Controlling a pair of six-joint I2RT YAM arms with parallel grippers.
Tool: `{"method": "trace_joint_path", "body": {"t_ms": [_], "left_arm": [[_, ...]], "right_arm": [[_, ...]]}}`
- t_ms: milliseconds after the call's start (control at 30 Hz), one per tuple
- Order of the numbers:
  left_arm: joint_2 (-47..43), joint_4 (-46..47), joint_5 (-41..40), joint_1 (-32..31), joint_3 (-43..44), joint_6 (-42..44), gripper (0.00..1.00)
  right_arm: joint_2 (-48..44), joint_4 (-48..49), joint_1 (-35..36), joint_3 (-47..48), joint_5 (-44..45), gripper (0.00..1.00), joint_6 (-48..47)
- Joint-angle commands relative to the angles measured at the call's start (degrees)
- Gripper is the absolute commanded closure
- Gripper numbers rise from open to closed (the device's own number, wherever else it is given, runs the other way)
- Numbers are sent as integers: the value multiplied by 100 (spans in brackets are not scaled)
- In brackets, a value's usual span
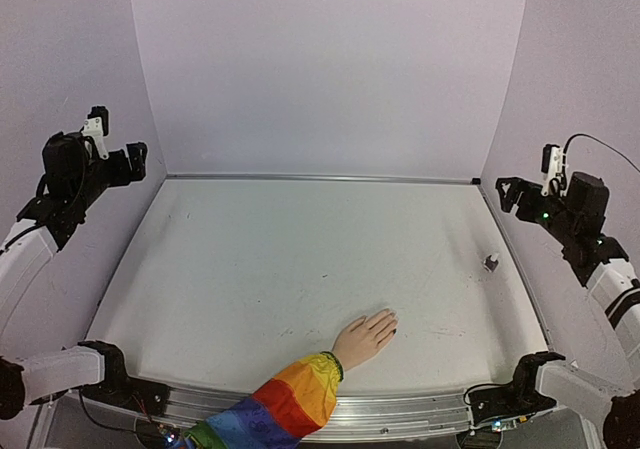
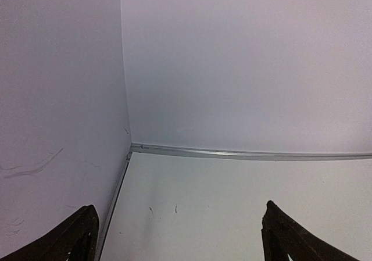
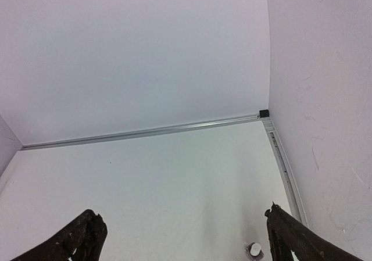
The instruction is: Paint the nails
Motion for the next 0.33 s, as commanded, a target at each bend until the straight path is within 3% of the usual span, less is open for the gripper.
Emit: {"method": "trace_joint_path", "body": {"t_ms": [0,300], "left_arm": [[-59,55,331,20,19,80,1],[-76,173,531,20,-26,274,1]], "right_arm": [[191,-40,2,223,-202,2,-128],[-73,116,2,88,-8,2,-83]]}}
